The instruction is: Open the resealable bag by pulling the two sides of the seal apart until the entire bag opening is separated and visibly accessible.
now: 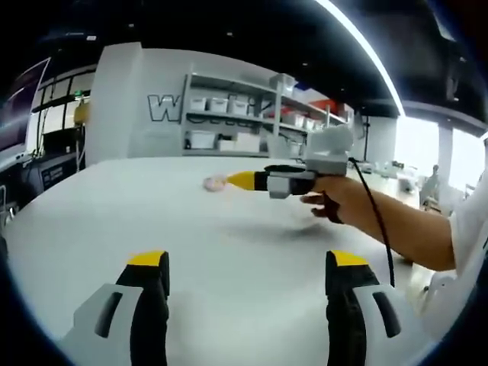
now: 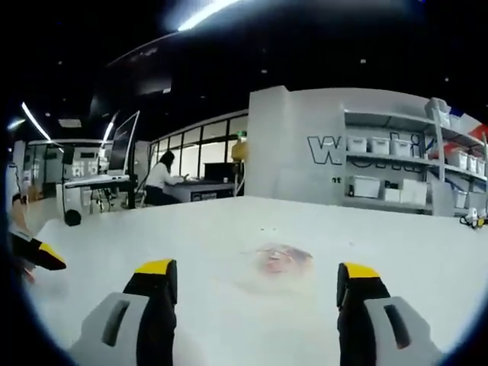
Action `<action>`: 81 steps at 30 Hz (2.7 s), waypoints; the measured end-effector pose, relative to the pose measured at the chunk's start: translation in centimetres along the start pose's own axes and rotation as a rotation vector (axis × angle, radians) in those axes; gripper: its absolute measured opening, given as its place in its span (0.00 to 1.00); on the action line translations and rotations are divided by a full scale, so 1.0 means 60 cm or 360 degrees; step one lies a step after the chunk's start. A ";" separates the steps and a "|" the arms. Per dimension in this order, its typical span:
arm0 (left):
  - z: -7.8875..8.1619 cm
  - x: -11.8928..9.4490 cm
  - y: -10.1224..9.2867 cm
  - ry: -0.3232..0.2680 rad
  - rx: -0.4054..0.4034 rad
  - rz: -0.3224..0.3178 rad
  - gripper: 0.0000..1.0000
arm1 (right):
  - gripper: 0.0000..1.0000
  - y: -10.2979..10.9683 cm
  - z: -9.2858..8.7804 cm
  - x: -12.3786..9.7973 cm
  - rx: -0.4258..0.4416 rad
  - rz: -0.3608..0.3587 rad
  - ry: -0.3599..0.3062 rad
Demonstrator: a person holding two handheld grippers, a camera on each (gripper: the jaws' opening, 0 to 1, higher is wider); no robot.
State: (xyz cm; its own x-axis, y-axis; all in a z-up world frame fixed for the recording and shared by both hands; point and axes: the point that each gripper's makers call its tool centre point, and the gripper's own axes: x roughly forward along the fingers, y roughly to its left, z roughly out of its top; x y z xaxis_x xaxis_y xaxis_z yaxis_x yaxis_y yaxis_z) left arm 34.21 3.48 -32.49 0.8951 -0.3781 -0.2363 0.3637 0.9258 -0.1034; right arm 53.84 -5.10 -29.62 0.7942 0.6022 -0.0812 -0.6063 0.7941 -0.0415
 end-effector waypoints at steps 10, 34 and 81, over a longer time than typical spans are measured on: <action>0.000 0.001 -0.005 0.0003 0.0000 -0.0009 0.84 | 0.86 0.006 0.001 -0.038 0.0028 0.0007 -0.0026; -0.002 -0.001 -0.009 -0.0002 -0.0009 -0.0010 0.82 | 0.82 0.024 0.009 -0.084 0.0045 0.0017 -0.0081; 0.020 -0.010 0.043 -0.0259 0.0076 0.0381 1.00 | 0.99 0.003 -0.039 -0.269 0.0000 -0.0295 -0.0098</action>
State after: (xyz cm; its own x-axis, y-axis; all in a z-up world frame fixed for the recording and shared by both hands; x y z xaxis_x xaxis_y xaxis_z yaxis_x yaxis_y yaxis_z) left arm 34.89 6.10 -31.46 0.9851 -0.1465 -0.0899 0.1456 0.9892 -0.0168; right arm 40.83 -14.89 -30.63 0.8931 0.4498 -0.0111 -0.4497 0.8918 -0.0503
